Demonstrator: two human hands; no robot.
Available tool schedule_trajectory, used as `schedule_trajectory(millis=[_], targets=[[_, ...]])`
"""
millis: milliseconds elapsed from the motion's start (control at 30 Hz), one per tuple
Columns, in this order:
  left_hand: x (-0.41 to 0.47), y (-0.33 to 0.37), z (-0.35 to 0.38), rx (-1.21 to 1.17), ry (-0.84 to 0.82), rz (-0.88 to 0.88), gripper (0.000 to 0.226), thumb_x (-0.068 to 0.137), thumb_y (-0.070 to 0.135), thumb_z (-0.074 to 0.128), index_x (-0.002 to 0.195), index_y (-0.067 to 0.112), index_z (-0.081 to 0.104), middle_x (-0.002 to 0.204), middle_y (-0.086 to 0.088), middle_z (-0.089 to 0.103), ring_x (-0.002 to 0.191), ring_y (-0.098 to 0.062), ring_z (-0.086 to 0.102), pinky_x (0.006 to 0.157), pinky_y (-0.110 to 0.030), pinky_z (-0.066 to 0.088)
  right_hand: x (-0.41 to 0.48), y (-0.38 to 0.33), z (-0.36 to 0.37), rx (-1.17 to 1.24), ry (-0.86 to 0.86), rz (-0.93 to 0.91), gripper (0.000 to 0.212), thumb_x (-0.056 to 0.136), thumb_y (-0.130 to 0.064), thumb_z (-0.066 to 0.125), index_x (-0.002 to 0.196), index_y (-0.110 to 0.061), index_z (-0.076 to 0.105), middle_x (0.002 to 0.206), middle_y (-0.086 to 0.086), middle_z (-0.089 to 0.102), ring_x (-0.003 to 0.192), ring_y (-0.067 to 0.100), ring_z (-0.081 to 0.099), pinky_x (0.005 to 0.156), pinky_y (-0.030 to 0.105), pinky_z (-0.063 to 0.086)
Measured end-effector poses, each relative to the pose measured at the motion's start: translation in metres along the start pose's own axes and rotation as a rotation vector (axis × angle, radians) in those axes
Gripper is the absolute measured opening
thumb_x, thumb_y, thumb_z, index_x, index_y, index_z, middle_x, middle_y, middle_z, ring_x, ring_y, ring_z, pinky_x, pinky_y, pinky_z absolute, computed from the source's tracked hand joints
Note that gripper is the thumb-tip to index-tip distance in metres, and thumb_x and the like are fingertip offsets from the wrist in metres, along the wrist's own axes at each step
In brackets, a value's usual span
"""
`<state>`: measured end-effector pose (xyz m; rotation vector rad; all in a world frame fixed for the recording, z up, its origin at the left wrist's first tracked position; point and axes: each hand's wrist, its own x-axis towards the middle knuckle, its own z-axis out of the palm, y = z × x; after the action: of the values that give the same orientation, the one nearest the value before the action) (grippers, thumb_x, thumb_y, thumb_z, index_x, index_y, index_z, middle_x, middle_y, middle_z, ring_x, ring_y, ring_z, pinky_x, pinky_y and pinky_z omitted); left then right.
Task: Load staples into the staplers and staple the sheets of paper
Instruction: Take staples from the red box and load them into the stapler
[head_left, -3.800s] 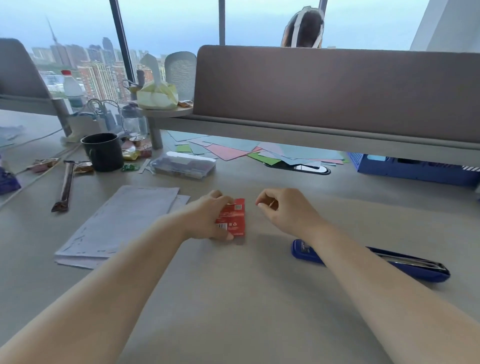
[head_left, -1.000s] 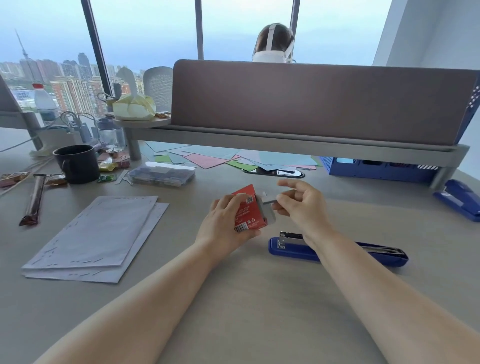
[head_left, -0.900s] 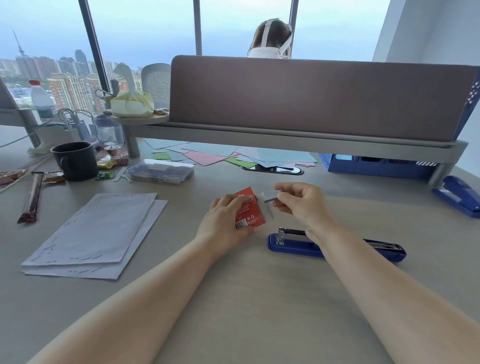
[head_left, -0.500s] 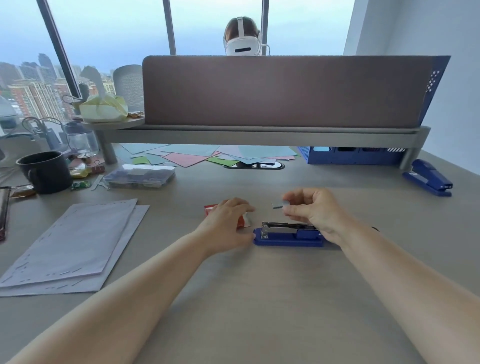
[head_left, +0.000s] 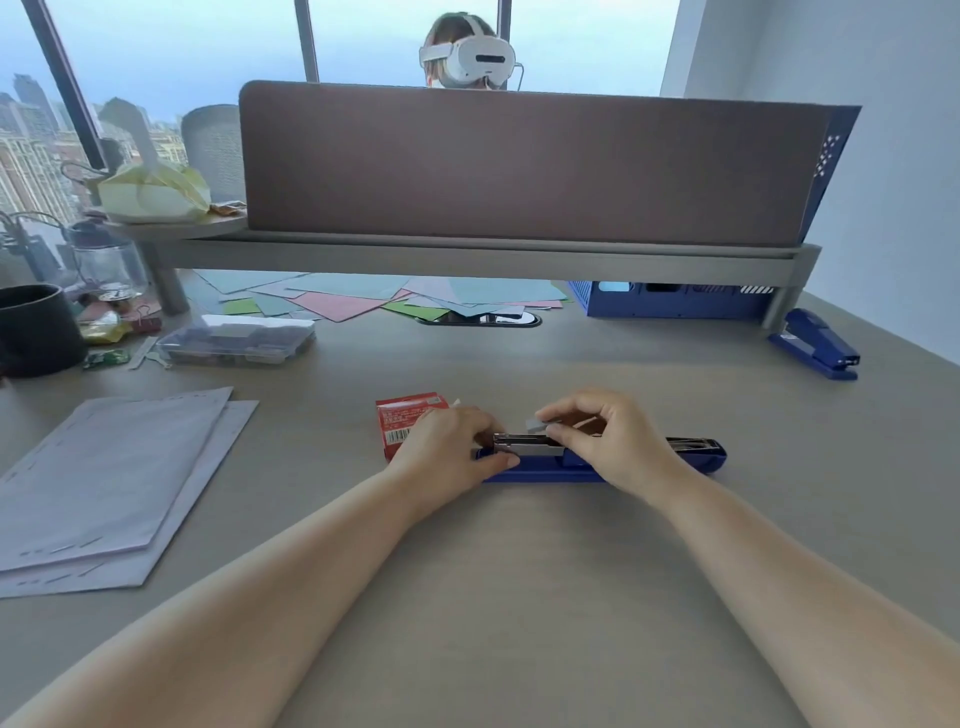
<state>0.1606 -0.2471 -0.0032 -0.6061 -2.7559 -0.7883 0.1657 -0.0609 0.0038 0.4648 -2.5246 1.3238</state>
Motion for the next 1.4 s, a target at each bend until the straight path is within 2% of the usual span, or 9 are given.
schedule_trajectory(millis=[133,467,700,833,1033,1100,1200,1333,1400], targets=[[-0.002,0.001,0.001,0.009,0.012,-0.017,0.027,0.078,0.038,0.068,0.095,0.017,0.068,0.097,-0.003,0.069,0.09,-0.021,0.061,0.069,-0.027,0.04,-0.005,0.002,0.002,-0.026,-0.014,-0.044,0.014,0.079,-0.003,0.067,0.087,-0.013,0.073,0.078,-0.009,0.064,0.072,0.009,0.062,0.068,0.011,0.049],[-0.006,-0.001,0.001,-0.014,-0.006,-0.026,0.027,0.078,0.037,0.069,0.095,0.017,0.068,0.096,-0.003,0.069,0.09,-0.019,0.062,0.071,-0.028,0.043,-0.007,0.007,0.007,-0.064,-0.014,-0.05,0.015,0.08,-0.005,0.067,0.087,-0.016,0.073,0.077,-0.016,0.063,0.071,-0.006,0.06,0.067,0.004,0.045],[-0.005,0.001,-0.001,0.004,0.002,-0.008,0.028,0.078,0.038,0.068,0.097,0.017,0.068,0.097,-0.003,0.068,0.091,-0.021,0.061,0.07,-0.028,0.042,-0.006,0.005,0.005,-0.106,-0.009,-0.108,0.014,0.078,-0.004,0.068,0.085,-0.014,0.074,0.077,-0.018,0.063,0.075,-0.007,0.059,0.068,0.004,0.044],[-0.006,0.003,-0.002,0.003,0.003,-0.009,0.027,0.079,0.038,0.067,0.096,0.017,0.068,0.096,-0.003,0.068,0.09,-0.02,0.061,0.067,-0.027,0.039,-0.008,0.005,0.004,-0.142,-0.02,-0.146,0.014,0.078,-0.003,0.067,0.084,-0.013,0.075,0.08,-0.01,0.065,0.082,0.003,0.061,0.071,0.004,0.043],[-0.006,0.002,-0.002,-0.026,-0.012,-0.015,0.027,0.078,0.037,0.068,0.094,0.015,0.068,0.094,-0.005,0.068,0.088,-0.021,0.062,0.071,-0.029,0.045,-0.009,0.005,0.006,-0.192,-0.024,-0.156,0.014,0.08,-0.004,0.065,0.085,-0.013,0.074,0.086,-0.006,0.057,0.075,0.006,0.057,0.069,0.005,0.041],[-0.006,0.002,-0.002,-0.026,-0.017,-0.022,0.027,0.078,0.037,0.068,0.094,0.016,0.068,0.095,-0.004,0.068,0.088,-0.02,0.062,0.072,-0.029,0.046,-0.01,0.003,0.006,-0.211,-0.007,-0.165,0.015,0.08,-0.004,0.063,0.086,-0.013,0.073,0.086,-0.007,0.054,0.076,0.006,0.056,0.068,0.009,0.043],[-0.006,0.002,-0.003,-0.04,-0.024,-0.029,0.026,0.078,0.036,0.069,0.094,0.016,0.068,0.089,0.0,0.065,0.085,-0.018,0.061,0.071,-0.028,0.046,-0.013,0.001,0.004,-0.246,0.058,-0.224,0.019,0.08,-0.005,0.053,0.093,-0.014,0.064,0.079,-0.006,0.057,0.079,0.014,0.056,0.073,0.022,0.044],[-0.008,0.001,-0.005,-0.057,-0.016,-0.035,0.024,0.077,0.032,0.071,0.095,0.016,0.069,0.08,0.009,0.058,0.076,-0.009,0.054,0.059,-0.017,0.037,-0.017,-0.005,0.004,-0.281,0.012,-0.173,0.035,0.083,-0.006,0.049,0.116,-0.019,0.05,0.083,-0.002,0.069,0.089,0.018,0.058,0.082,0.031,0.046],[-0.007,0.0,-0.006,-0.079,-0.007,-0.045,0.023,0.076,0.031,0.072,0.093,0.015,0.069,0.078,0.011,0.057,0.07,-0.005,0.053,0.052,-0.006,0.036,-0.018,-0.007,0.005,-0.262,-0.023,-0.163,0.045,0.083,-0.005,0.048,0.125,-0.021,0.044,0.088,-0.003,0.072,0.095,0.018,0.059,0.086,0.033,0.047]])
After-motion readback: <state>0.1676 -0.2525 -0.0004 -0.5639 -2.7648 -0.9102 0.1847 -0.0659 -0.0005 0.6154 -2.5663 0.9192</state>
